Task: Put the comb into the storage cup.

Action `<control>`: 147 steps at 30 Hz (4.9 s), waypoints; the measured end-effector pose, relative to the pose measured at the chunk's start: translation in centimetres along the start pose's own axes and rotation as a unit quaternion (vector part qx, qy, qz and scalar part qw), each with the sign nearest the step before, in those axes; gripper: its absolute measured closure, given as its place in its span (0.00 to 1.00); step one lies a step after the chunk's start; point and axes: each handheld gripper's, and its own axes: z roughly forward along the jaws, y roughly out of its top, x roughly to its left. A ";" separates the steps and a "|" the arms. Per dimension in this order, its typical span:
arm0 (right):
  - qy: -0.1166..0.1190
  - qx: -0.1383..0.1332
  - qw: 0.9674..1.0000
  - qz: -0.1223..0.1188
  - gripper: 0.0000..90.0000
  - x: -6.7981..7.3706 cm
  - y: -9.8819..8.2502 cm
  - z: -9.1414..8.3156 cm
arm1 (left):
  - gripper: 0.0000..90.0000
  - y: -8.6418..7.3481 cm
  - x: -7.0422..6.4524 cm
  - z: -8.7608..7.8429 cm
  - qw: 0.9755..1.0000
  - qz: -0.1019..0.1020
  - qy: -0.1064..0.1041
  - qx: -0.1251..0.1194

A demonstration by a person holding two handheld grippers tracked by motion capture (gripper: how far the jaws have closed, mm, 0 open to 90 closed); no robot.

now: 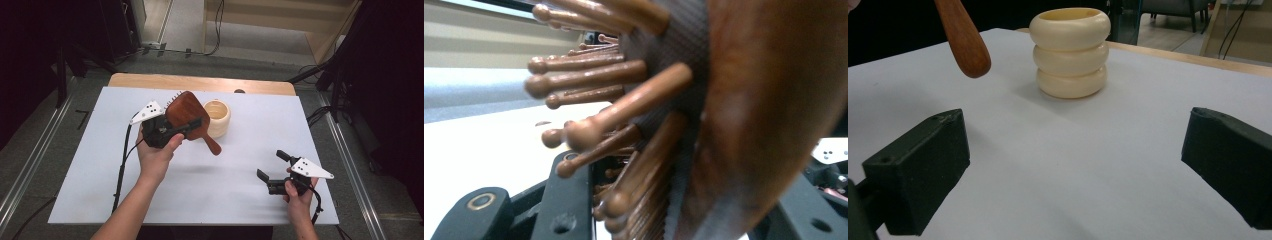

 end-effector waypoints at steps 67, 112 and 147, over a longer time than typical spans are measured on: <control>-0.029 0.003 0.999 0.018 0.00 -2.6 -2.0 -3.9 | 0.63 4.7 3.7 2.4 0.999 0.001 0.034 -0.034; -0.012 -0.006 1.000 0.021 0.00 -2.5 -1.9 -3.7 | 0.62 4.3 6.4 6.1 0.997 -0.007 0.074 -0.036; -0.008 -0.006 1.000 0.021 0.00 -2.4 -1.9 -3.8 | 0.62 1.5 7.1 8.7 0.996 -0.018 0.087 -0.010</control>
